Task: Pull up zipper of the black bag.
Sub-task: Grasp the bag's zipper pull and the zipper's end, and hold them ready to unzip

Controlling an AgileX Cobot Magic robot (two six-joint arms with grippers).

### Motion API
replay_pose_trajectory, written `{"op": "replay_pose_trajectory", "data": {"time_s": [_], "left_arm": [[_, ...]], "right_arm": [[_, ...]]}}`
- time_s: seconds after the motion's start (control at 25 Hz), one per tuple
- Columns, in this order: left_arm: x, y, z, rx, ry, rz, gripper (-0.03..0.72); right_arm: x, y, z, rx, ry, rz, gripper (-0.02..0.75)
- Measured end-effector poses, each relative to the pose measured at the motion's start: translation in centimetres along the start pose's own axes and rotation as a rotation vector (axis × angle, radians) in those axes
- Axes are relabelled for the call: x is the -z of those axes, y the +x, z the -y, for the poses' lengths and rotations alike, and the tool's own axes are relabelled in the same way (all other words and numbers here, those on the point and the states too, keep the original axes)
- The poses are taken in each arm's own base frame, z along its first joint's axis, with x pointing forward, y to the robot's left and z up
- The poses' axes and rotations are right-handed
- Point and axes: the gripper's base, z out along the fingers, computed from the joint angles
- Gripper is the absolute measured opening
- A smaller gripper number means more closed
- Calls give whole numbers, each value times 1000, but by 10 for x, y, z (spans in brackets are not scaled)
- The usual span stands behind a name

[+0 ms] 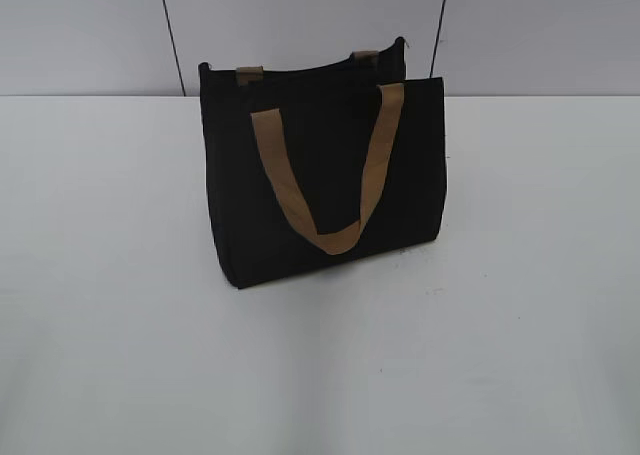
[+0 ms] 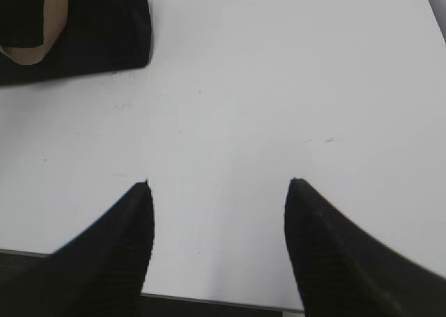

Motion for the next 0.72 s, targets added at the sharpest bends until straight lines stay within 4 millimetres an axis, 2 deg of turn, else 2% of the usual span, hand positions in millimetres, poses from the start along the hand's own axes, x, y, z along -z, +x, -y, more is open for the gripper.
{"op": "replay_pose_trajectory", "data": {"time_s": [0.72], "left_arm": [[0, 0, 0, 0, 0, 0, 406]], "right_arm": [[0, 0, 0, 0, 0, 0, 463]]}}
